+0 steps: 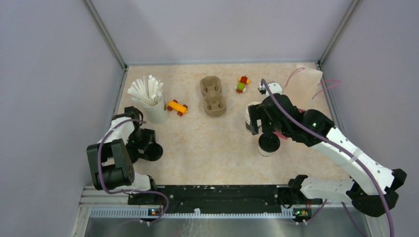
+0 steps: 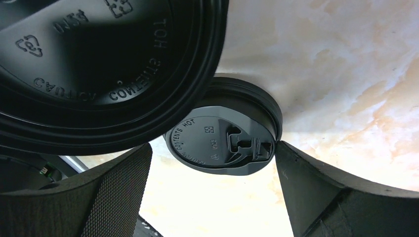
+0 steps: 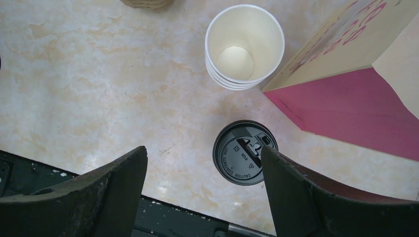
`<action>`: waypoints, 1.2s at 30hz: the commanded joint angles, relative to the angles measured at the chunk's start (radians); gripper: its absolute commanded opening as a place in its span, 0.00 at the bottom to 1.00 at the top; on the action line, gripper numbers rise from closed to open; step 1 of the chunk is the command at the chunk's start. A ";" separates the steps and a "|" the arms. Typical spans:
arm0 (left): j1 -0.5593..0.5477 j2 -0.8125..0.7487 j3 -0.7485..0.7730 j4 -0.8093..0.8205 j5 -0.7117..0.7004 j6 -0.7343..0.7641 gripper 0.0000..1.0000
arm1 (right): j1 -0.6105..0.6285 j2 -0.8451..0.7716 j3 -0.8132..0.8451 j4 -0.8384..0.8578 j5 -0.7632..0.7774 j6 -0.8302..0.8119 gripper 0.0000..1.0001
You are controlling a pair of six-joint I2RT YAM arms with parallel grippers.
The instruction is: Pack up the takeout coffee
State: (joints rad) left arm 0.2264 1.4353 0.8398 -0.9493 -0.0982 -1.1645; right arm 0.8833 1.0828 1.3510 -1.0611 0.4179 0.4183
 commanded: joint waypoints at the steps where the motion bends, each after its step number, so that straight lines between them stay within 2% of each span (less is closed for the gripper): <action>1: -0.004 -0.020 -0.024 0.012 -0.027 -0.001 0.99 | 0.012 -0.002 0.041 0.027 -0.004 -0.020 0.83; 11: -0.004 -0.079 -0.014 -0.004 -0.038 0.011 0.90 | 0.011 -0.007 0.046 0.025 -0.014 -0.035 0.83; 16: -0.004 -0.112 -0.003 -0.019 -0.007 0.089 0.86 | 0.011 0.002 0.059 0.032 -0.037 -0.038 0.83; 18: -0.004 -0.121 -0.007 -0.016 0.014 0.131 0.80 | 0.011 0.013 0.070 0.030 -0.046 -0.037 0.83; 20: -0.005 -0.136 -0.016 -0.027 0.004 0.156 0.83 | 0.012 0.024 0.083 0.029 -0.057 -0.035 0.83; 24: -0.004 -0.184 -0.038 -0.014 -0.018 0.176 0.98 | 0.012 0.036 0.106 0.022 -0.076 -0.028 0.83; 36: -0.005 -0.137 -0.063 0.059 0.041 0.149 0.99 | 0.013 0.023 0.118 0.007 -0.074 -0.035 0.83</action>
State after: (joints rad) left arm 0.2253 1.2915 0.7902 -0.9329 -0.0727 -1.0004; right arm 0.8837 1.1210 1.4235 -1.0626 0.3412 0.3931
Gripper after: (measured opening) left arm 0.987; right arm 0.832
